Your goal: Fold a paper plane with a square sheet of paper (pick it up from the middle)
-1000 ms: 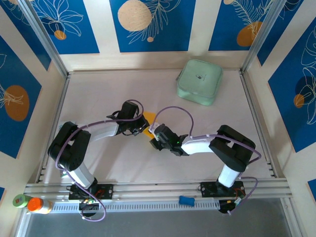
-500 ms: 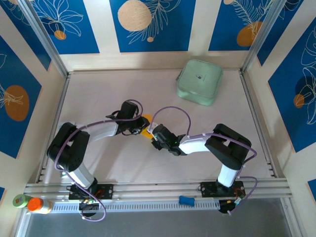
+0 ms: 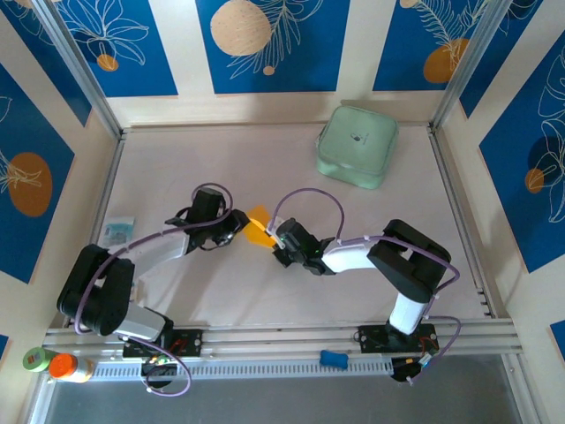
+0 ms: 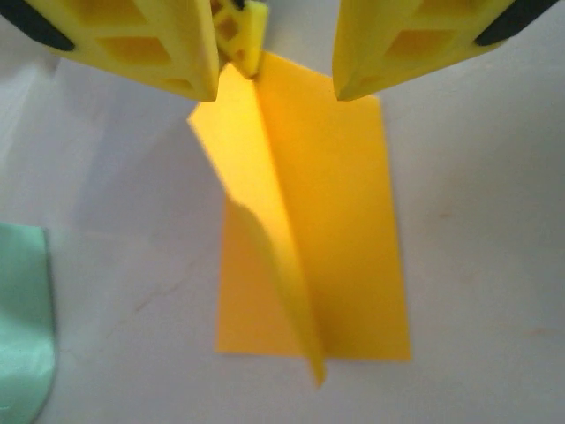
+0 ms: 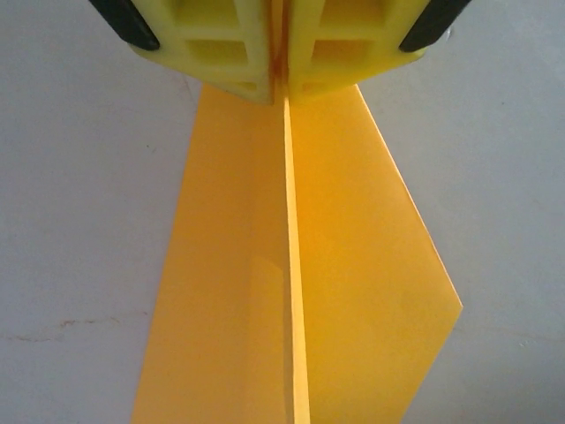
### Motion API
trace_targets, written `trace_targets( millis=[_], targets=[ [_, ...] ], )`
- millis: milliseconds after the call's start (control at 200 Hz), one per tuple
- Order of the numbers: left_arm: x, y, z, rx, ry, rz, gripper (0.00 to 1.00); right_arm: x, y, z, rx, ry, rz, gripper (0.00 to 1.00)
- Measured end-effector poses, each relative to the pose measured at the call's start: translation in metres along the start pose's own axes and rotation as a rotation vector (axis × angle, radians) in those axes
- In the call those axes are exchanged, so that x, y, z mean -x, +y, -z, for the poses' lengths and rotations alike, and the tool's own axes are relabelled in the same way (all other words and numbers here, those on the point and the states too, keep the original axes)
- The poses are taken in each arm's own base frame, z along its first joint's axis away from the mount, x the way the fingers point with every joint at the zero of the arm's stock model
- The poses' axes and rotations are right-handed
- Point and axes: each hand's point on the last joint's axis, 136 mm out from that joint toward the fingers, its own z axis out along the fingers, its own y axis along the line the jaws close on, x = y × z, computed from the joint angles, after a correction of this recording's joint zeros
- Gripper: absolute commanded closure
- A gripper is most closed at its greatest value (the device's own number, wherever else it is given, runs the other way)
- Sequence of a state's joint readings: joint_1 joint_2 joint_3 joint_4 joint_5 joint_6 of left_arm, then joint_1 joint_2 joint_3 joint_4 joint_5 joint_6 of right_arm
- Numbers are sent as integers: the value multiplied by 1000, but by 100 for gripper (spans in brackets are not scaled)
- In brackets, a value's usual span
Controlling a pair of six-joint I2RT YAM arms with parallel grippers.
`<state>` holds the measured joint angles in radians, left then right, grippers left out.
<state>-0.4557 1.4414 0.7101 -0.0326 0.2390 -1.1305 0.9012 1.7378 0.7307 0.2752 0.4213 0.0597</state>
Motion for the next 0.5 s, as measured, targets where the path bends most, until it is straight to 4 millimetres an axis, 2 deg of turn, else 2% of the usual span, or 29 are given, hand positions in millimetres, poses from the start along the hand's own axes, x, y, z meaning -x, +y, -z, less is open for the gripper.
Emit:
trace_targets(
  millis=[195, 500],
  targets=[
    [-13, 10, -22, 1, 67, 25, 75, -2, 0, -1, 32, 10, -23, 90],
    [-25, 16, -44, 7, 139, 27, 76, -2, 2, -1, 79, 21, -63, 91]
  ],
)
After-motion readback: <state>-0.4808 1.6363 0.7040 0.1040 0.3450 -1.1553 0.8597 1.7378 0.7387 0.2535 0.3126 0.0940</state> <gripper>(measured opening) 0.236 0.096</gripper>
